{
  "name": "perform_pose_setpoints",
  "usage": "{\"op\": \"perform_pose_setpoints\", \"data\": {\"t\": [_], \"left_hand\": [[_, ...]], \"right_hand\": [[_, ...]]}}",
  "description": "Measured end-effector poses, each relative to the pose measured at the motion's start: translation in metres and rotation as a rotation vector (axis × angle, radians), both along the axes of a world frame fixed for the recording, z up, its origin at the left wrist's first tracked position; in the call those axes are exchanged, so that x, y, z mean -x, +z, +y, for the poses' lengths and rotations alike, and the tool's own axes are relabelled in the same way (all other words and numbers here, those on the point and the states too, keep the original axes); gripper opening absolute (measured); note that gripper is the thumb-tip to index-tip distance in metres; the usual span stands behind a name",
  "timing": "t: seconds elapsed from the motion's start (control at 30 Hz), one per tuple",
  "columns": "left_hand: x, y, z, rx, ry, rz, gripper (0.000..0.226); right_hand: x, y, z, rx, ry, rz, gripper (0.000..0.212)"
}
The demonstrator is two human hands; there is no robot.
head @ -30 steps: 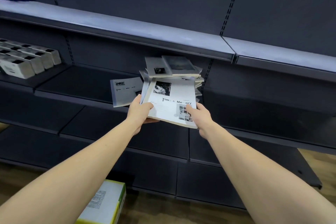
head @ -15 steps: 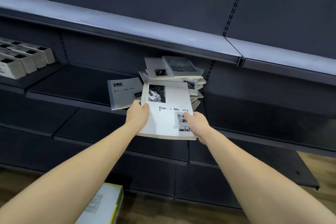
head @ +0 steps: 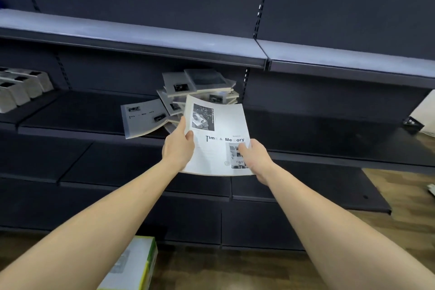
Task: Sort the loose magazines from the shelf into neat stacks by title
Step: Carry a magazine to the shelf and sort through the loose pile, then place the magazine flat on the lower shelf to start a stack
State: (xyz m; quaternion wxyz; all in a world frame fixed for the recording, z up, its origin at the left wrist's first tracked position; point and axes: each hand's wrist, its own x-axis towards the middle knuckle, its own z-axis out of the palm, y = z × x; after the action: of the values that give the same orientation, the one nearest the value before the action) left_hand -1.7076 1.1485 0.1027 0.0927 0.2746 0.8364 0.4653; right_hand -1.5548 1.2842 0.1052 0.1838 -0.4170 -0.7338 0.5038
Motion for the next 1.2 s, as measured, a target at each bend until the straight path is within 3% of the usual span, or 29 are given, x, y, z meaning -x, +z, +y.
{"op": "perform_pose_setpoints", "data": {"t": [0.47, 0.83, 1.2], "left_hand": [[-0.108, -0.012, 0.070, 0.115, -0.132, 0.052, 0.024], [-0.109, -0.050, 0.188, 0.212, -0.295, 0.023, 0.026], [-0.102, -0.091, 0.296, 0.201, -0.345, -0.241, 0.042]], "right_hand": [[-0.118, -0.027, 0.049, -0.010, -0.198, 0.046, 0.021], [-0.146, -0.050, 0.132, 0.019, -0.301, -0.116, 0.017], [-0.140, -0.083, 0.225, 0.120, -0.443, -0.225, 0.032]]}}
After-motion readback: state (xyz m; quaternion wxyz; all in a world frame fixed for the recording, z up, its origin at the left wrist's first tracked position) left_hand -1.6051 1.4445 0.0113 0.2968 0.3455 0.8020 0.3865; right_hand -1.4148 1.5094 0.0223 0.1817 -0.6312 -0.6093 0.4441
